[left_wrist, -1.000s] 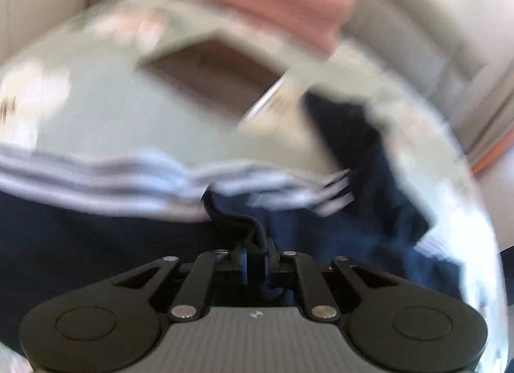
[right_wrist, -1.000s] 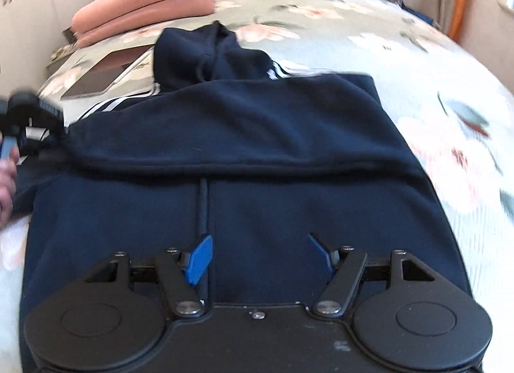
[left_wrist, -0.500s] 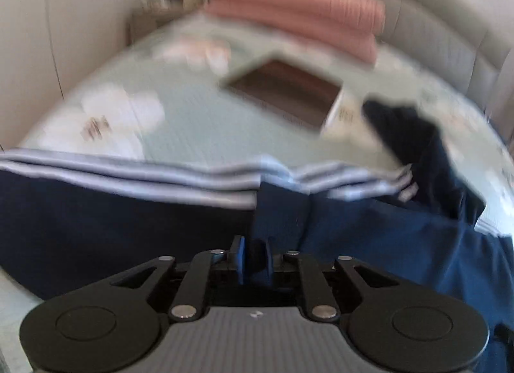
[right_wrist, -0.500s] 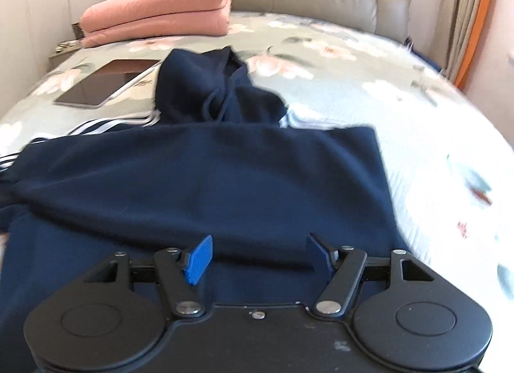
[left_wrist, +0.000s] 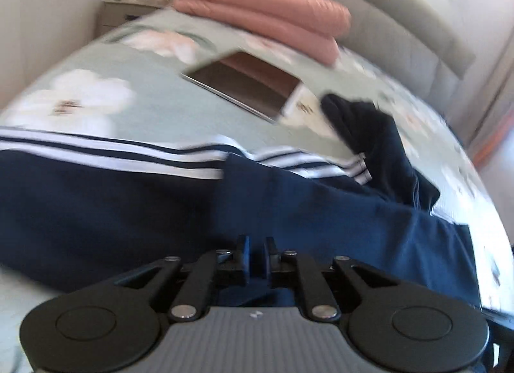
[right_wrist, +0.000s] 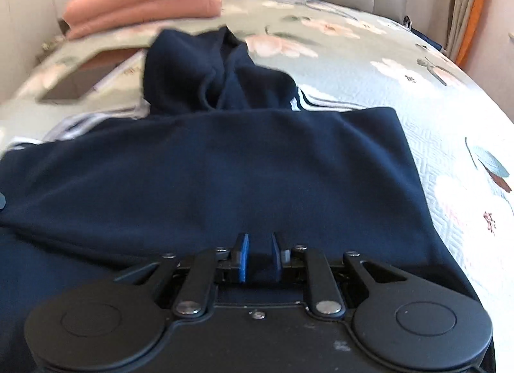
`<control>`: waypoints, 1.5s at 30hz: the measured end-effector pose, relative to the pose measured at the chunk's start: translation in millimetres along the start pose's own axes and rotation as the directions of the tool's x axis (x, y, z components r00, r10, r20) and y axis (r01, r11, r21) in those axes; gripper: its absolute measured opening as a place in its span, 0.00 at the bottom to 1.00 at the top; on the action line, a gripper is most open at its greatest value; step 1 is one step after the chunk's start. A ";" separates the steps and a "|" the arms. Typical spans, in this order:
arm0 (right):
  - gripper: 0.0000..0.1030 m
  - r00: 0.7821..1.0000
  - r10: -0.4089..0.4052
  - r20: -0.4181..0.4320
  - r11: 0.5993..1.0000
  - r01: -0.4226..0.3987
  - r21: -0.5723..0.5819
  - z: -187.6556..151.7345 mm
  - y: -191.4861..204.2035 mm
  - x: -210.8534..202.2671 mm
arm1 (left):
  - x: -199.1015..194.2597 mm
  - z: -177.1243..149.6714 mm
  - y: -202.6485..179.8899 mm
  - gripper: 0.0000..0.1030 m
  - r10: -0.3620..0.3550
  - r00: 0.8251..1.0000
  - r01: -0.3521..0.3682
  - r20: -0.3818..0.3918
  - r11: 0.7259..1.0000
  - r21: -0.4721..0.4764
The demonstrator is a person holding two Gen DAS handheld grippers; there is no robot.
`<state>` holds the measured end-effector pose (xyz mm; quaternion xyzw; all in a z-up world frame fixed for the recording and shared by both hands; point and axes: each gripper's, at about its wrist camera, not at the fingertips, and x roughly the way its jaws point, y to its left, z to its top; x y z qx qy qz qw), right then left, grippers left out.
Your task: Fold large clothes
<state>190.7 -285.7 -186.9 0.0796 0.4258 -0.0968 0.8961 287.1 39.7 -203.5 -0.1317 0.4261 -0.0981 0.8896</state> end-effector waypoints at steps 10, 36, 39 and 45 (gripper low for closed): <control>0.21 0.997 0.054 -0.052 0.998 -0.055 -0.025 -68.7 12.4 -64.4 | -88.2 -39.2 118.0 0.16 0.233 0.972 -0.236 -0.040 0.958 -0.161; 0.37 0.992 0.042 -0.118 0.998 -0.048 -0.047 -91.8 19.7 -78.1 | -94.6 -27.2 204.4 0.62 0.301 0.953 -0.251 0.021 0.828 -0.502; 0.41 0.989 0.047 -0.143 0.998 -0.054 -0.045 -95.7 19.7 -73.4 | -92.9 -28.7 213.5 0.62 0.299 0.954 -0.239 0.023 0.805 -0.544; 0.41 0.985 0.046 -0.168 0.996 -0.058 -0.064 -101.2 21.4 -66.7 | -89.8 -33.6 232.3 0.62 0.306 0.950 -0.206 0.056 0.754 -0.624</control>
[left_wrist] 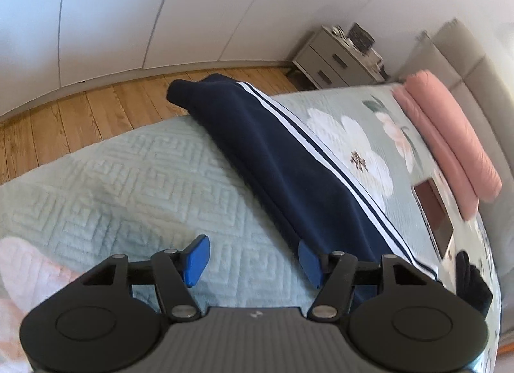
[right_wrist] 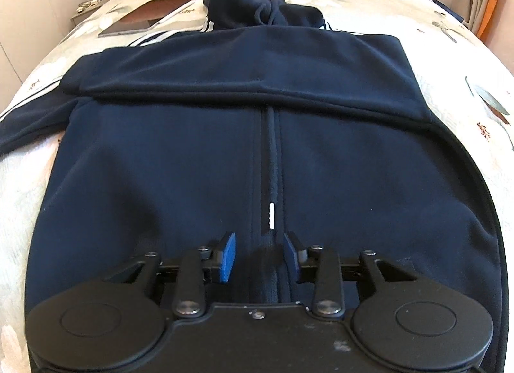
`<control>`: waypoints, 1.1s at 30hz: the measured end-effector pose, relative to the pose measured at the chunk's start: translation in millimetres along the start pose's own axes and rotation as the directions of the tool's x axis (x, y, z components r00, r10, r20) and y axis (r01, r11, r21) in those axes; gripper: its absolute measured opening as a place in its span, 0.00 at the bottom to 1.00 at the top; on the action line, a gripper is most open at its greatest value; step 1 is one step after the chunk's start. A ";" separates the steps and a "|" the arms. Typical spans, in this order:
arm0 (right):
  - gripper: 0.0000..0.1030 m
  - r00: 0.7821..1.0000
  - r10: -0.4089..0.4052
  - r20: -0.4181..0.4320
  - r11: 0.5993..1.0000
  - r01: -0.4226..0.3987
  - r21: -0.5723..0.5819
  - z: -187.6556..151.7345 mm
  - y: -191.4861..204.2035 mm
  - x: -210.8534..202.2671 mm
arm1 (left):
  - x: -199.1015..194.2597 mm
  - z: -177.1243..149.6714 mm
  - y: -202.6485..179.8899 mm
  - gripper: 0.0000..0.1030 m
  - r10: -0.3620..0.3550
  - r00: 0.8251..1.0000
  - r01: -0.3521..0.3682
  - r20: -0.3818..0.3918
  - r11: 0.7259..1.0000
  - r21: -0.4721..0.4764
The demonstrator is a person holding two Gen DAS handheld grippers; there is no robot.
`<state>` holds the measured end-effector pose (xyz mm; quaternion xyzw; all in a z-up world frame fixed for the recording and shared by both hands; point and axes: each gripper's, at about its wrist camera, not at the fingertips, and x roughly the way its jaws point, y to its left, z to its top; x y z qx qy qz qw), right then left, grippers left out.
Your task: Fold large clothes
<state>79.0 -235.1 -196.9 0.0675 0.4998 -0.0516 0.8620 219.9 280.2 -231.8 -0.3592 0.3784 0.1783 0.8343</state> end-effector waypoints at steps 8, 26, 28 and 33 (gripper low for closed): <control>0.42 1.000 -0.003 -0.006 1.000 0.003 -0.029 3.6 7.9 5.0 | 45.7 38.5 -9.3 0.78 -0.025 0.996 0.031 0.081 0.997 -0.073; 0.52 1.000 0.009 0.027 1.000 -0.010 0.006 -2.3 5.8 2.3 | 21.8 32.8 -88.1 0.08 -0.013 0.980 -0.049 0.199 0.951 0.304; 0.52 0.999 0.020 0.025 1.000 -0.021 0.015 -2.5 3.6 1.1 | -7.8 18.4 -118.0 0.08 -0.106 0.968 0.005 0.225 0.913 0.407; 0.52 0.998 0.042 0.037 0.998 -0.044 0.046 -3.0 -10.3 -8.7 | -76.1 -47.7 -211.8 0.08 -0.412 0.902 0.221 0.131 0.699 0.680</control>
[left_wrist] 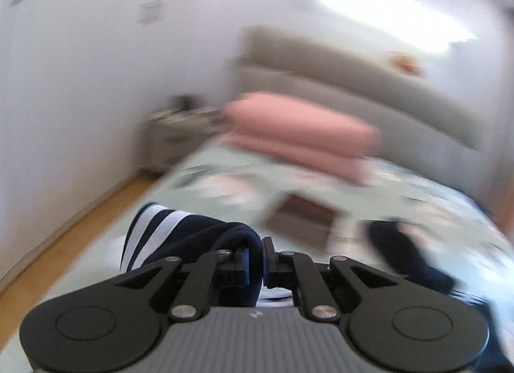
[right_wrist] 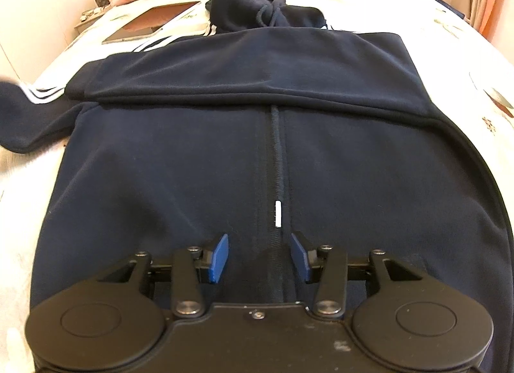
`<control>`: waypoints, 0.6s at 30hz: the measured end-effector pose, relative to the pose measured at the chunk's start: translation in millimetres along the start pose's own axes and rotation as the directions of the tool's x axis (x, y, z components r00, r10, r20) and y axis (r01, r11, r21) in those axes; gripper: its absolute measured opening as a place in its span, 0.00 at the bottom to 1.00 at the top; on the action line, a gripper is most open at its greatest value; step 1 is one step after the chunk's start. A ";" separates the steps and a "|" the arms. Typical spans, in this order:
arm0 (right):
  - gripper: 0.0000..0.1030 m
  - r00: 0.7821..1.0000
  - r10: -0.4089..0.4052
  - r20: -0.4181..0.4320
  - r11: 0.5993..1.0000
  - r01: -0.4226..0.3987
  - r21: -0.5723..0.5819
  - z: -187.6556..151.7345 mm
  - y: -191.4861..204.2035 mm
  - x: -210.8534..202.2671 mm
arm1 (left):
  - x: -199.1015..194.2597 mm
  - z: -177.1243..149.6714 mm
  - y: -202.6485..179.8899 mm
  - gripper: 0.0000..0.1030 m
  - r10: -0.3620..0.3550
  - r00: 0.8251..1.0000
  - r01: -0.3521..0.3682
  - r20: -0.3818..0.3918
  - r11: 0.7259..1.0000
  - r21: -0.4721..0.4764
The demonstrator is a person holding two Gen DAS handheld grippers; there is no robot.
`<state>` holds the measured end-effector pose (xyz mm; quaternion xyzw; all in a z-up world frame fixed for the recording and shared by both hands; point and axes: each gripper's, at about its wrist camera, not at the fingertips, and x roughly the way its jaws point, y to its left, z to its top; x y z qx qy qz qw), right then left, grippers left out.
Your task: Fold large clothes
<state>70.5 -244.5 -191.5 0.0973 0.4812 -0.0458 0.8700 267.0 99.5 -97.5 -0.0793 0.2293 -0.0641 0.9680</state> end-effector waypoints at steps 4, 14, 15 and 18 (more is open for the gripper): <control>0.52 1.000 -0.008 0.030 1.000 0.007 0.021 3.7 -19.1 -13.2 | -7.0 -9.9 -126.3 0.08 -0.218 0.976 0.206 0.021 0.946 0.249; 0.52 0.992 -0.090 0.086 0.995 0.087 0.039 34.1 -103.3 -19.7 | 32.8 -161.7 -243.3 0.37 -0.214 0.849 0.448 -0.483 0.776 0.444; 0.52 0.992 -0.075 0.101 0.997 0.072 0.029 42.3 -106.1 -16.8 | 29.1 -163.0 -231.5 0.37 -0.209 0.840 0.440 -0.500 0.803 0.403; 0.52 0.987 0.008 0.161 1.000 -0.006 -0.014 76.1 -100.1 -5.2 | 21.0 -171.8 -199.8 0.37 -0.149 0.833 0.379 -0.532 0.855 0.354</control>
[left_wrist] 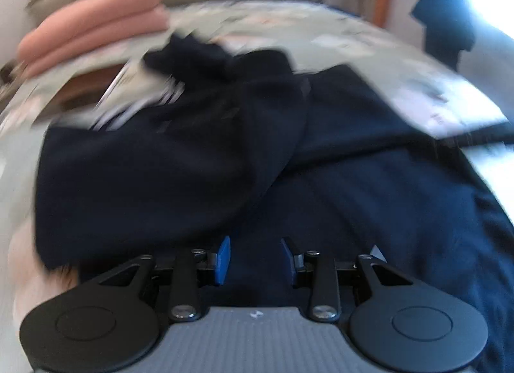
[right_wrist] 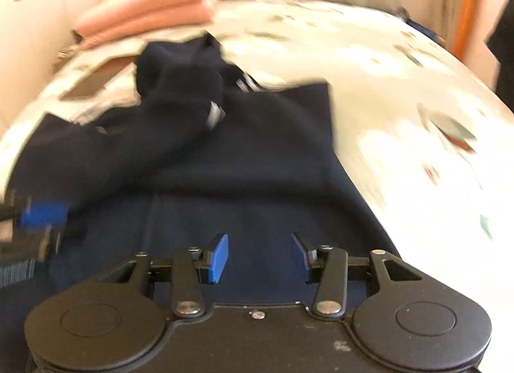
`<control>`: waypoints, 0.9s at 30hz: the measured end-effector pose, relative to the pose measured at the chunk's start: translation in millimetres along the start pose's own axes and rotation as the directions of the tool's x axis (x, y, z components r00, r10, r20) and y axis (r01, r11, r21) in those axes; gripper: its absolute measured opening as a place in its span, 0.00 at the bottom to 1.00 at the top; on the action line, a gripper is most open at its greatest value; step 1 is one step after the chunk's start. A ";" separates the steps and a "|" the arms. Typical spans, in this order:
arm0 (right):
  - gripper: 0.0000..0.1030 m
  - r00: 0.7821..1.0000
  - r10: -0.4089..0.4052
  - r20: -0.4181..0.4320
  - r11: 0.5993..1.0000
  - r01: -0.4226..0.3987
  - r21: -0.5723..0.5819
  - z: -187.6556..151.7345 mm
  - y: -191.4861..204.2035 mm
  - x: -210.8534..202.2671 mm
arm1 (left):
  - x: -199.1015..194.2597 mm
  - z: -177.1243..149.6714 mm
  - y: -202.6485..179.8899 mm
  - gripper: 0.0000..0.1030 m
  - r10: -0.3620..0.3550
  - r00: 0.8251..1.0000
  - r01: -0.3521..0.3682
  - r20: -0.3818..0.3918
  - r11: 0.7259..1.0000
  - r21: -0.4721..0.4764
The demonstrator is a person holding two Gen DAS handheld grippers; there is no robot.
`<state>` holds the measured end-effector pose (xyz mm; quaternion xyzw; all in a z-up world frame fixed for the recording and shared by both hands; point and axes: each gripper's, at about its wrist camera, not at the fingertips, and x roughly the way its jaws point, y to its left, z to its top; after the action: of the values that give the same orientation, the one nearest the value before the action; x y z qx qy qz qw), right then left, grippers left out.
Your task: Fold large clothes
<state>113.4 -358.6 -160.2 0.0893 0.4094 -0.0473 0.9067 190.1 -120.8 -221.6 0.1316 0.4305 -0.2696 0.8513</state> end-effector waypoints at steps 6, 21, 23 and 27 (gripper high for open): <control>0.73 0.984 0.163 0.070 0.983 -0.168 0.073 79.4 18.8 51.2 | -16.9 -27.8 8.4 0.37 0.048 0.998 -0.053 -0.042 0.993 -0.108; 0.07 0.997 0.074 0.037 0.995 -0.076 0.061 106.9 72.0 131.1 | -19.5 -37.3 20.7 0.46 0.037 0.999 -0.043 -0.026 0.963 -0.265; 0.07 0.988 0.069 0.138 0.996 -0.077 0.054 106.5 55.0 101.9 | -22.3 -34.5 23.4 0.41 0.055 0.998 -0.059 -0.020 0.959 -0.278; 0.07 0.953 0.031 0.301 0.999 -0.043 0.033 116.4 18.9 54.6 | -36.2 -22.8 28.4 0.40 0.084 0.996 -0.069 0.042 0.956 -0.287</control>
<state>237.9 -364.1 -123.4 0.1066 0.2642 -0.0512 0.9572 173.7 -74.7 -206.4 0.0169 0.4365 -0.1751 0.8823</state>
